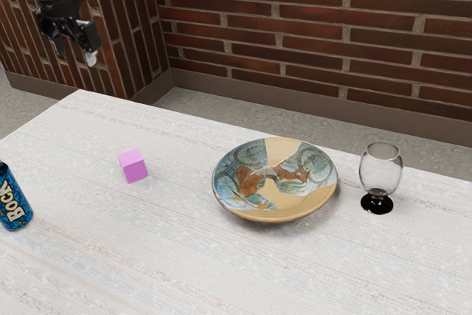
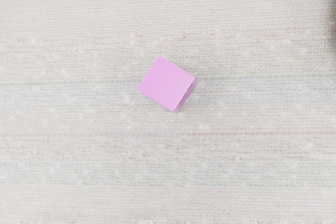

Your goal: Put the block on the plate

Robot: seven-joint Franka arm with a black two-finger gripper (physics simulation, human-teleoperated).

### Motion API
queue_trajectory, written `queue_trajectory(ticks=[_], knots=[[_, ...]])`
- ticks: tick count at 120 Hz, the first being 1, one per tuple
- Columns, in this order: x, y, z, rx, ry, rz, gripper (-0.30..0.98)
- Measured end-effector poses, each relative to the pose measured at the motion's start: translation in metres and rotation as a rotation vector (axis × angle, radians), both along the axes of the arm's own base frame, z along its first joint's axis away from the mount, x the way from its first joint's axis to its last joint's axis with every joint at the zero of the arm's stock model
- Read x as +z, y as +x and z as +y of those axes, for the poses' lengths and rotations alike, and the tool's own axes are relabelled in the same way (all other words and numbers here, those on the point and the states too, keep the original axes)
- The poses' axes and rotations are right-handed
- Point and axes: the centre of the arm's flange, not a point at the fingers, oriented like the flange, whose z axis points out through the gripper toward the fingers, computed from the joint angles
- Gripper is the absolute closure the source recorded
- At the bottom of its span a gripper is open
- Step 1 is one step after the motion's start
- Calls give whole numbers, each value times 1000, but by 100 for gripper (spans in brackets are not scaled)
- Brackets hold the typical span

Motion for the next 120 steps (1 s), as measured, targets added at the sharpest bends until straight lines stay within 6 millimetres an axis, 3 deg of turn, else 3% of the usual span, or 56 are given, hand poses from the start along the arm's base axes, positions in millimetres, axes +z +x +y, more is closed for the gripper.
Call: queue_trajectory(ticks=[7,11,27,41,54,62,69,91,120], knots=[[-3,-1,2,2,-2,18,0],[-17,1,2,-1,-9,45,0],[-114,10,-20,-88,-54,171,0],[-176,23,-45,-206,-80,194,0],[-209,34,-38,-261,-95,182,0],[-233,41,-21,-274,-98,191,0],[-246,47,-6,-288,-97,189,0],[-276,75,9,-387,-102,180,0],[-296,94,26,-491,-108,167,0]])
